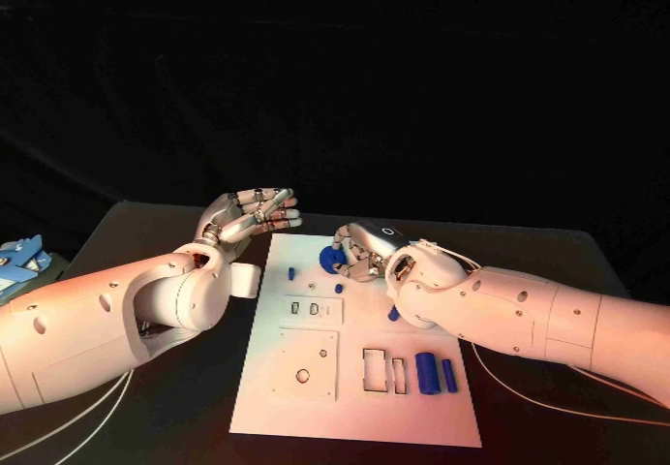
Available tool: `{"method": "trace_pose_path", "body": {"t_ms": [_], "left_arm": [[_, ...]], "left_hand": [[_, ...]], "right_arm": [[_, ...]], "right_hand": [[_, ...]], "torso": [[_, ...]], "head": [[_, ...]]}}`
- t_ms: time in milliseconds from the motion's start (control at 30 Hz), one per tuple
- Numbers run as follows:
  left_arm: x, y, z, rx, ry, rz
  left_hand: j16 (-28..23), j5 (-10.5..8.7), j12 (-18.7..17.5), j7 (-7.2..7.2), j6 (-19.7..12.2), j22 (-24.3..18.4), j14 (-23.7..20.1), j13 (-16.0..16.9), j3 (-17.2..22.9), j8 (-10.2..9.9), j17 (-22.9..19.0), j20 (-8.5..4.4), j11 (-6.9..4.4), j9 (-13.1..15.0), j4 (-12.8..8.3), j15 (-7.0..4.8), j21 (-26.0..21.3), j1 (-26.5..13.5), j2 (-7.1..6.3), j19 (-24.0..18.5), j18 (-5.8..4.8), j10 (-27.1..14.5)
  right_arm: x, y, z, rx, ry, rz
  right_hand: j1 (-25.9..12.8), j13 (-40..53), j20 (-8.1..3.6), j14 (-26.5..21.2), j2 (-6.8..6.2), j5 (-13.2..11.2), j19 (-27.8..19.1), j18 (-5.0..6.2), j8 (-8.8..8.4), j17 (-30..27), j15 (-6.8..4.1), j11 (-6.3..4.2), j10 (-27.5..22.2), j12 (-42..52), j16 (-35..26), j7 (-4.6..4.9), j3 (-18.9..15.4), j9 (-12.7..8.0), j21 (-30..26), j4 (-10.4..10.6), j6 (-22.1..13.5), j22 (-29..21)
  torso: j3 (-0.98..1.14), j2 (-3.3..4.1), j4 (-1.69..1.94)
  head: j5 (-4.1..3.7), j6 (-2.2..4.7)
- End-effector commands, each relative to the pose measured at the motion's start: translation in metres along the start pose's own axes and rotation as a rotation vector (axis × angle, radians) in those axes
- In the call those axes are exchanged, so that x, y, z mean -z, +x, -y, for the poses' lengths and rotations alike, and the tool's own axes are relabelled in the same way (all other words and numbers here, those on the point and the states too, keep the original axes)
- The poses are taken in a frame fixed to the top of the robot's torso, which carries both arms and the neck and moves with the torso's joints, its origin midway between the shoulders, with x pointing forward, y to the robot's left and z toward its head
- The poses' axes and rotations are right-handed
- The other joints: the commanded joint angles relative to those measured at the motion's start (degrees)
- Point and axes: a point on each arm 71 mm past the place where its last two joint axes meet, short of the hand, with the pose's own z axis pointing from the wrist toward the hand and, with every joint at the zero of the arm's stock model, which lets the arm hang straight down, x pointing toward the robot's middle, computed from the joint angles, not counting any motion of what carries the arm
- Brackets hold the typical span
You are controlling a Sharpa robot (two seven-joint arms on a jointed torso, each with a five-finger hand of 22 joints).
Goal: Assemble the parts on the task board
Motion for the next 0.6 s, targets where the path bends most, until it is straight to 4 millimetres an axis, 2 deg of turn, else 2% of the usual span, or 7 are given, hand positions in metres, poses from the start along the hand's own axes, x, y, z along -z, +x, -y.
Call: {"method": "trace_pose_path", "body": {"t_ms": [33,167,300,467,500,600], "left_arm": [[-0.0007,0.0028,0.001,0.011,0.008,-0.019],[-0.0007,0.0029,0.001,0.011,0.008,-0.019],[-0.0009,0.003,0.0008,0.011,0.006,-0.02],[-0.0011,0.003,0.0006,0.011,0.005,-0.02],[-0.0011,0.003,0.0006,0.011,0.005,-0.02],[-0.0012,0.0029,0.0006,0.011,0.005,-0.02]], "left_hand": [[-0.29,-0.26,-0.27,0.32,0.04,-0.06,0.02,-0.06,0.47,-0.35,0.08,0.05,0.04,-0.06,-0.01,0.01,-0.2,-0.14,-0.65,0.26,0.33,0.04],[-0.29,-0.26,-0.27,0.32,0.04,-0.06,0.02,-0.06,0.47,-0.35,0.08,0.05,0.04,-0.06,-0.01,0.01,-0.2,-0.14,-0.65,0.26,0.33,0.04],[-0.29,-0.26,-0.27,0.32,0.04,-0.06,0.02,-0.06,0.47,-0.35,0.08,0.05,0.04,-0.06,-0.01,0.01,-0.2,-0.14,-0.65,0.26,0.33,0.04],[-0.39,-0.26,-0.32,0.34,0.03,-0.13,0.0,-0.06,0.61,-0.4,0.15,0.06,0.05,-0.07,-0.09,0.03,-0.25,-0.19,-0.68,0.27,0.33,0.0],[-0.39,-0.26,-0.32,0.34,0.03,-0.13,0.0,-0.06,0.61,-0.4,0.15,0.06,0.05,-0.07,-0.09,0.03,-0.25,-0.19,-0.68,0.27,0.33,0.0],[-0.39,-0.26,-0.32,0.34,0.03,-0.13,0.0,-0.06,0.61,-0.4,0.15,0.06,0.05,-0.07,-0.09,0.03,-0.25,-0.19,-0.68,0.27,0.33,0.0]], "right_arm": [[0.0004,0.0043,0.0008,0.012,0.007,-0.03],[-0.0005,0.0046,0.0008,0.013,0.009,-0.026],[-0.0016,0.0045,-0.0001,0.011,0.008,-0.017],[-0.0025,0.0041,-0.0014,0.005,0.004,-0.005],[-0.0025,0.0041,-0.0016,0.004,0.003,-0.005],[-0.0026,0.0047,-0.0024,-0.003,-0.001,-0.011]], "right_hand": [[-0.77,4.64,-0.28,5.9,0.04,0.09,-0.28,-0.53,-0.18,14.27,-0.22,0.12,0.0,-0.08,0.26,-2.79,0.25,-0.03,-0.08,0.05,2.97,-0.06],[-1.18,4.25,-0.2,5.89,-0.23,-0.22,-0.43,-0.49,-0.82,14.25,-0.07,0.28,-0.38,-0.5,0.25,-2.58,0.25,-0.2,-0.26,0.1,2.64,-0.23],[-1.85,3.68,0.08,5.86,-0.57,-0.72,-0.61,-0.44,-2.24,14.08,0.31,0.75,-0.95,-1.11,0.21,-2.03,0.21,-0.58,-0.5,0.27,1.6,-0.42],[-2.9,2.97,0.78,5.83,-1.04,-1.95,-0.85,-0.38,-4.82,14.0,1.1,1.67,-1.71,-1.87,0.19,-1.02,-0.28,-1.24,-0.84,0.78,-0.36,-0.64],[-3.26,2.85,1.01,5.84,-1.18,-2.45,-0.89,-0.36,-5.77,14.01,1.33,1.92,-1.86,-2.0,0.19,-0.76,-0.64,-1.44,-0.91,1.02,-1.08,-0.66],[-4.48,2.8,1.34,5.85,-1.5,-2.63,-0.95,-0.33,-6.92,14.06,1.62,2.19,-1.98,-2.06,0.21,-0.55,-1.77,-1.54,-1.01,1.94,-1.54,-0.66]], "torso": [[-0.04,-0.01,-0.1],[-0.01,0.02,-0.14],[0.01,0.0,-0.04],[0.02,-0.01,-0.03],[0.01,-0.03,-0.05],[0.0,-0.04,-0.06]], "head": [[-0.01,-0.07],[-0.04,-0.02],[-0.12,-0.12],[-0.15,-0.1],[-0.14,-0.12],[-0.16,-0.14]]}}
